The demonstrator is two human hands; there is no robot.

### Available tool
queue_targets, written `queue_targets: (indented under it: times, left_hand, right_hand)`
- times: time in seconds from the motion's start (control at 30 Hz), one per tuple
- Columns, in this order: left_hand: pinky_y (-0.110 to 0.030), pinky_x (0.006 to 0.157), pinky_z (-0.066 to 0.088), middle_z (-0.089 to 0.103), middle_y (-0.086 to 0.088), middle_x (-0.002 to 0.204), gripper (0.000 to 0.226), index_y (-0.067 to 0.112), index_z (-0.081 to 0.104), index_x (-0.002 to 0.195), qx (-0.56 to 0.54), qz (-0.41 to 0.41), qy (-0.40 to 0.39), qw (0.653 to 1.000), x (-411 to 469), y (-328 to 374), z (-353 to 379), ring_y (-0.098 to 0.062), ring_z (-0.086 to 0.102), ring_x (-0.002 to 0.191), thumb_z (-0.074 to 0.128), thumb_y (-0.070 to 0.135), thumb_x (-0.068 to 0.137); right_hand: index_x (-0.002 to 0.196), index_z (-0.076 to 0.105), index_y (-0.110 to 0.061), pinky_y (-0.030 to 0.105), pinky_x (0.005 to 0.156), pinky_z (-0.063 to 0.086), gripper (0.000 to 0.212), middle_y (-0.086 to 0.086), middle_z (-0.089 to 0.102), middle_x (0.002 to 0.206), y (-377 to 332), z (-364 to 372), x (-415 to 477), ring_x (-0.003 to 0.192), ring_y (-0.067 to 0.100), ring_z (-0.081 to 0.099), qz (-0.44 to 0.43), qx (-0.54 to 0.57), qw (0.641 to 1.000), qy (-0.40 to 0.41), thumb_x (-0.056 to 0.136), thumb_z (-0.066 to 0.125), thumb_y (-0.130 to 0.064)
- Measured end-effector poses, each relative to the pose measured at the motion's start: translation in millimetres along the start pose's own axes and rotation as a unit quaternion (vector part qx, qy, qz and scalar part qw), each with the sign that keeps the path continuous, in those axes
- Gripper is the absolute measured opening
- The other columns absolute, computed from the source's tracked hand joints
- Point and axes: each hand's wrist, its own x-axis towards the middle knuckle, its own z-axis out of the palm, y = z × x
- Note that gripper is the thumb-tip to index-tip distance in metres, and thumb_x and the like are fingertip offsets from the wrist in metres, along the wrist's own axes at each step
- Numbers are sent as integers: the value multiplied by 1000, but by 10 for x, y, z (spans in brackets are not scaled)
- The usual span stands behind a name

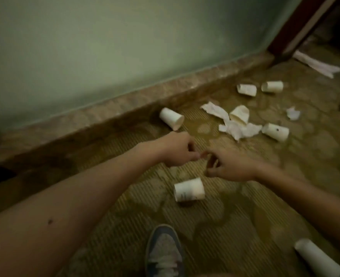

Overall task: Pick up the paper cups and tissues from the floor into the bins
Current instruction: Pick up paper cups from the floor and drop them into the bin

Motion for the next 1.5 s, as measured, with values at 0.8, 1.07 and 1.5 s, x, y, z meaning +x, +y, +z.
queue_targets:
  times: [0.8,1.07,1.5]
  left_hand:
    - [-38,89,43,56,-11,135,78,19,31,146,-19,82,-80,993,900,-101,2388,-31,54,118,67,46,82]
    - [-39,74,52,62,0,109,65,29,41,126,-109,144,-137,974,995,569,2713,-25,62,96,75,52,75]
    - [-40,82,54,59,6,112,79,32,43,129,-190,142,-153,959,1103,698,2847,-19,59,99,82,59,65]
  right_hand:
    - [85,66,-16,40,66,51,30,-1,65,74,1362,1794,-131,65,11,58,220,412,876,118,95,55,-42]
    - [93,70,-18,25,60,52,46,0,71,77,2017,1770,-909,69,13,64,299,520,782,167,87,50,-59]
    - [152,19,-26,57,113,15,82,6,30,155,2981,1938,-1625,144,30,21,517,119,842,99,87,68,-27]
